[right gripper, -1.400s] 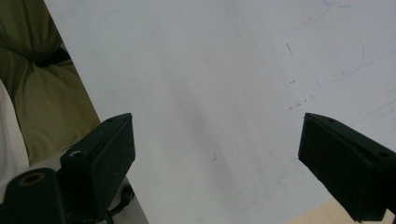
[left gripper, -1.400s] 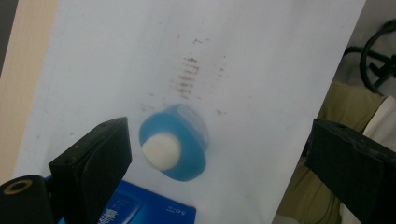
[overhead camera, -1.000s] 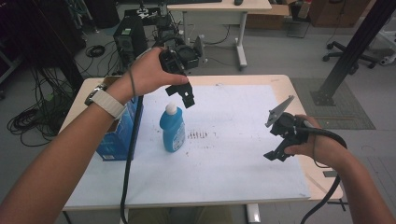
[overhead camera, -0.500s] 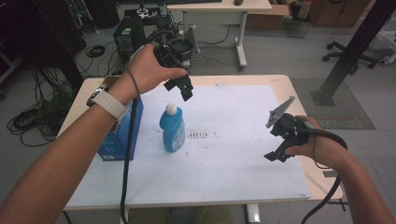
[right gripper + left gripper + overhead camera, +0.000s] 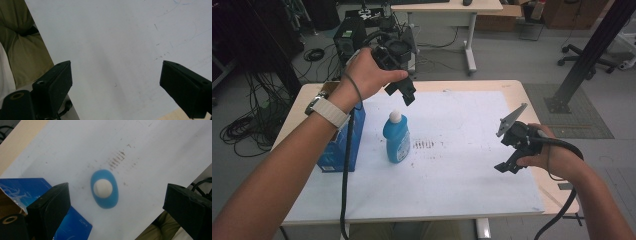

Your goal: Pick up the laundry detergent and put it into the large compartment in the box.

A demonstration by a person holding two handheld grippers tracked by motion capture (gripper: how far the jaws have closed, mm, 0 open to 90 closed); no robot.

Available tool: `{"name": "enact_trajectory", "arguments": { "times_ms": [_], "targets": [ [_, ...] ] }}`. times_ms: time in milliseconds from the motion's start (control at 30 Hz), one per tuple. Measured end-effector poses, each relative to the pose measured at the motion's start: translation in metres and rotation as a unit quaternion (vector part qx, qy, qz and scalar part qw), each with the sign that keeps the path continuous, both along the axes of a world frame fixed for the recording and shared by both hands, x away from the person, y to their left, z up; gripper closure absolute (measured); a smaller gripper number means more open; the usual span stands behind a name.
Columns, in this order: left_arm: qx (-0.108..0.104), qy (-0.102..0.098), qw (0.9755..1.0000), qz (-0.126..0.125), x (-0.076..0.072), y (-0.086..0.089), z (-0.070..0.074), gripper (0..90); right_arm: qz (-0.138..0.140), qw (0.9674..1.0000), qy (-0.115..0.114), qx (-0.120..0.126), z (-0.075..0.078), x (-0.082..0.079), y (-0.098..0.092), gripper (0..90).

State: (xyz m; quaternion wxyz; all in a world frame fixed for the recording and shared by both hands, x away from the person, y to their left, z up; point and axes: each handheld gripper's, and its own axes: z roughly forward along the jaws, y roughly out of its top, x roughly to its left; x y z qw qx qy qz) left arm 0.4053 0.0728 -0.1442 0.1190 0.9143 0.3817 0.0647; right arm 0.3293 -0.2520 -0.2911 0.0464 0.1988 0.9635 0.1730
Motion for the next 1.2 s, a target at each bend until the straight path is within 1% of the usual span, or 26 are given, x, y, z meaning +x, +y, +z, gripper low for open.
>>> {"name": "enact_trajectory", "arguments": {
  "times_ms": [167, 200, 267, 333, 467, 567, 633, 667, 733, 833, 933, 1200],
  "targets": [
    [-0.003, -0.002, 0.9999, 0.013, 0.001, 0.002, -0.001, 7.0, -0.001, 1.0, 0.0, 0.001, -0.001, 0.0, -0.001, 11.0],
    [-0.008, -0.002, 0.9998, 0.016, 0.002, 0.003, -0.001, 7.0, -0.002, 1.0, 0.001, 0.001, -0.001, -0.001, -0.001, 11.0],
    [-0.01, -0.004, 0.9998, 0.019, 0.002, 0.004, -0.001, 7.0, -0.001, 1.0, 0.001, 0.001, -0.001, -0.001, -0.001, 11.0],
    [-0.008, -0.006, 0.9997, 0.022, 0.003, 0.004, -0.002, 7.0, -0.002, 1.0, 0.001, 0.002, -0.001, -0.001, -0.001, 11.0],
    [-0.01, 0.001, 0.9996, 0.026, 0.003, 0.006, -0.006, 7.0, -0.001, 1.0, 0.002, 0.002, -0.001, -0.001, -0.001, 11.0],
    [-0.007, 0.005, 0.9994, 0.034, 0.004, 0.008, -0.012, 7.0, -0.001, 1.0, 0.002, 0.002, -0.001, -0.001, -0.001, 11.0],
    [-0.011, 0.01, 0.9989, 0.044, 0.005, 0.009, -0.016, 7.1, -0.001, 1.0, 0.002, 0.002, -0.001, -0.001, -0.001, 11.0],
    [-0.009, 0.011, 0.9989, 0.045, 0.006, 0.01, -0.017, 7.1, -0.002, 1.0, 0.002, 0.002, -0.001, -0.001, 0.0, 11.0],
    [-0.012, 0.013, 0.9983, 0.055, 0.006, 0.012, -0.02, 7.2, -0.001, 1.0, 0.002, 0.001, -0.002, 0.0, 0.0, 11.0],
    [-0.008, 0.017, 0.9974, 0.069, 0.007, 0.014, -0.022, 7.2, 0.001, 1.0, 0.004, 0.002, -0.003, 0.001, 0.002, 11.0],
    [-0.009, 0.026, 0.996, 0.085, 0.007, 0.017, -0.026, 7.2, 0.002, 1.0, 0.004, 0.002, -0.003, 0.001, 0.003, 11.0],
    [-0.016, 0.034, 0.9935, 0.107, 0.008, 0.021, -0.036, 8.0, 0.001, 1.0, 0.006, 0.003, -0.003, 0.001, 0.004, 11.0]
  ]
}}
